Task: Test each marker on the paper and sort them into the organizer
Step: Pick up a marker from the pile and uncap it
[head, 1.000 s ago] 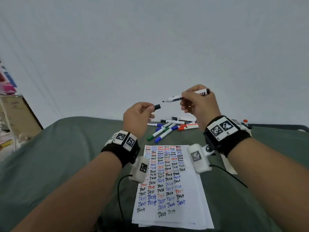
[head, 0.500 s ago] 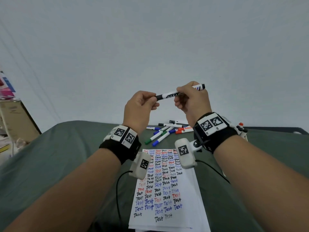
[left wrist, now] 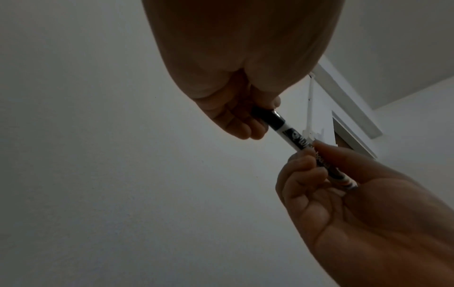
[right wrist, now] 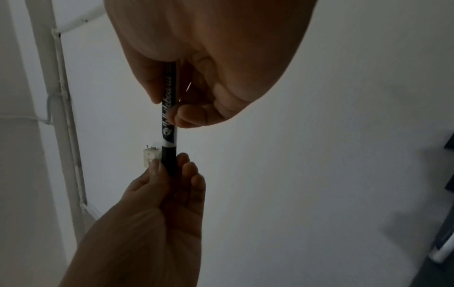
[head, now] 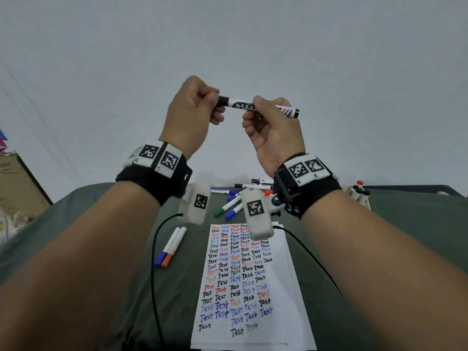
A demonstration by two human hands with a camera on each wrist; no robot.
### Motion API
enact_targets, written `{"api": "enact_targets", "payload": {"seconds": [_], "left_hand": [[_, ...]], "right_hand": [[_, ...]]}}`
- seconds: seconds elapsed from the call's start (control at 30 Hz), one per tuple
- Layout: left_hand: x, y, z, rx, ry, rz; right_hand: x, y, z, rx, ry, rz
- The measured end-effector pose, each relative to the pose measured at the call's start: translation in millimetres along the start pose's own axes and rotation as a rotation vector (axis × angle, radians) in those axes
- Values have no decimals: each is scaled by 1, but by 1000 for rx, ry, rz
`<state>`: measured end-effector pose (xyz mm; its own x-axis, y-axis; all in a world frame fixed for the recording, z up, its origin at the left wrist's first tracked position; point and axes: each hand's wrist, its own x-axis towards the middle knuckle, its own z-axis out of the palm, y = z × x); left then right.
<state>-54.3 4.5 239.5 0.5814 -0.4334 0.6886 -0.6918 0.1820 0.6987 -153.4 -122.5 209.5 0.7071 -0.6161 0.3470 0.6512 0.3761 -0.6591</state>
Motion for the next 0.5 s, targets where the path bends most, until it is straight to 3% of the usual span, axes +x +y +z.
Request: {"api": "enact_targets", "payload": {"seconds": [0.17, 0.27, 0.37, 0.5], "left_hand": [[-11, -17, 25, -27, -86, -91], [-26, -44, 42, 153, -182, -186], [-58, -81, 58, 458, -465, -271], [-112, -136, 76, 820, -891, -284]], "right_hand": [[7, -20, -33, -151, 32, -23], [12, -33, -60, -323, 110, -39], [13, -48, -98, -571, 206, -35], [4, -66, -152, -864, 278, 10]]}}
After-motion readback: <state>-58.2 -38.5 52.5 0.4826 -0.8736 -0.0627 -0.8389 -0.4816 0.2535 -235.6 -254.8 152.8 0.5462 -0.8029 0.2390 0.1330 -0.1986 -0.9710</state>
